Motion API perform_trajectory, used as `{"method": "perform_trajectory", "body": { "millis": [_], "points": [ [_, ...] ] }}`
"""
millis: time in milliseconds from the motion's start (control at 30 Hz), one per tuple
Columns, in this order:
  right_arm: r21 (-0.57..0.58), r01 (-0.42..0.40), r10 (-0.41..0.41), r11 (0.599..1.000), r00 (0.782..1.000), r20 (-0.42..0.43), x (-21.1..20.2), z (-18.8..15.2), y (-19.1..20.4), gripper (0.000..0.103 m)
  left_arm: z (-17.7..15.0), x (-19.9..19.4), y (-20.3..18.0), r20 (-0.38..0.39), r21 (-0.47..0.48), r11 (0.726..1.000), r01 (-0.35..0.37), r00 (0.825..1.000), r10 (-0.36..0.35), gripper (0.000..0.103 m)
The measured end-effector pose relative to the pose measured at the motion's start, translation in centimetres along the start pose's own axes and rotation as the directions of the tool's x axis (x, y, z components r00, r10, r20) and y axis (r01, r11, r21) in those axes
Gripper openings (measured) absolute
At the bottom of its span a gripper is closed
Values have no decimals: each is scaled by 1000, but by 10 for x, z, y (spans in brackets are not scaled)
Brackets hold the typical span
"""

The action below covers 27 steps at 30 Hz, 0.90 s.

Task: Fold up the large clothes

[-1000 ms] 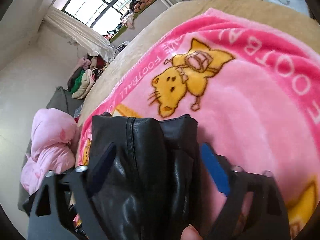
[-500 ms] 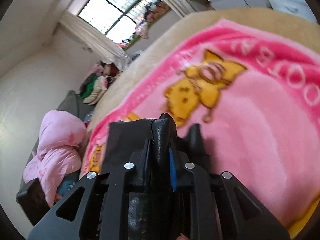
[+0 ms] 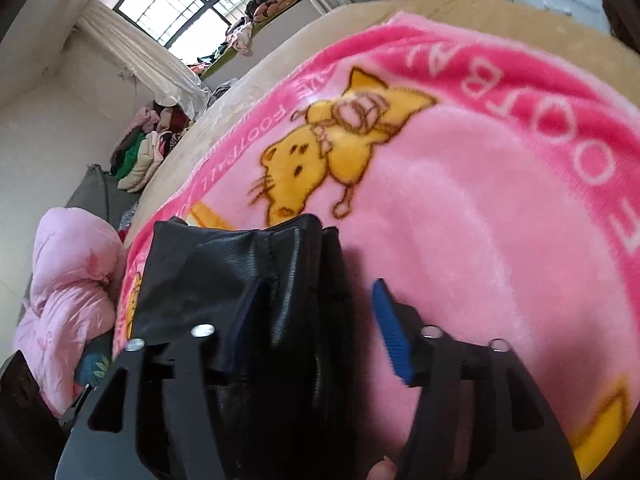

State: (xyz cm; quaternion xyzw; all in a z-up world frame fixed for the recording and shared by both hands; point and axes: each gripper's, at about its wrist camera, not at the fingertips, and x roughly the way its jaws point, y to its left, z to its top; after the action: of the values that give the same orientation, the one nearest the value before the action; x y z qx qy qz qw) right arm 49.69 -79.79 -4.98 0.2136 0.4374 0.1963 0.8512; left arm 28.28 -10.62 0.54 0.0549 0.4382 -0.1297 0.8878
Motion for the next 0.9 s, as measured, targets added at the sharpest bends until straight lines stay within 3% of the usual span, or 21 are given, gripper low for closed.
{"method": "perform_trajectory", "body": {
  "millis": [167,367,533,667,900],
  "points": [
    [-93,67,-59,993,995,84,-34,-1,23,70,-1,0,8,-1,-27,999,19,1000,-19,90],
    [-168,-13,38,986,989,144,-79,-15,45,70,-3,-4,16,17,-55,997,59,998,-58,90],
    [-206,-51,72,977,992,100,-90,-30,57,70,-6,-22,38,60,-165,974,153,988,-145,90],
    [-254,-42,67,966,993,92,-99,-44,63,70,-13,-39,58,98,-228,961,156,986,-137,90],
    [-267,-73,86,961,996,37,-100,-78,62,70,-32,-31,69,34,-303,924,231,972,-232,92]
  ]
}}
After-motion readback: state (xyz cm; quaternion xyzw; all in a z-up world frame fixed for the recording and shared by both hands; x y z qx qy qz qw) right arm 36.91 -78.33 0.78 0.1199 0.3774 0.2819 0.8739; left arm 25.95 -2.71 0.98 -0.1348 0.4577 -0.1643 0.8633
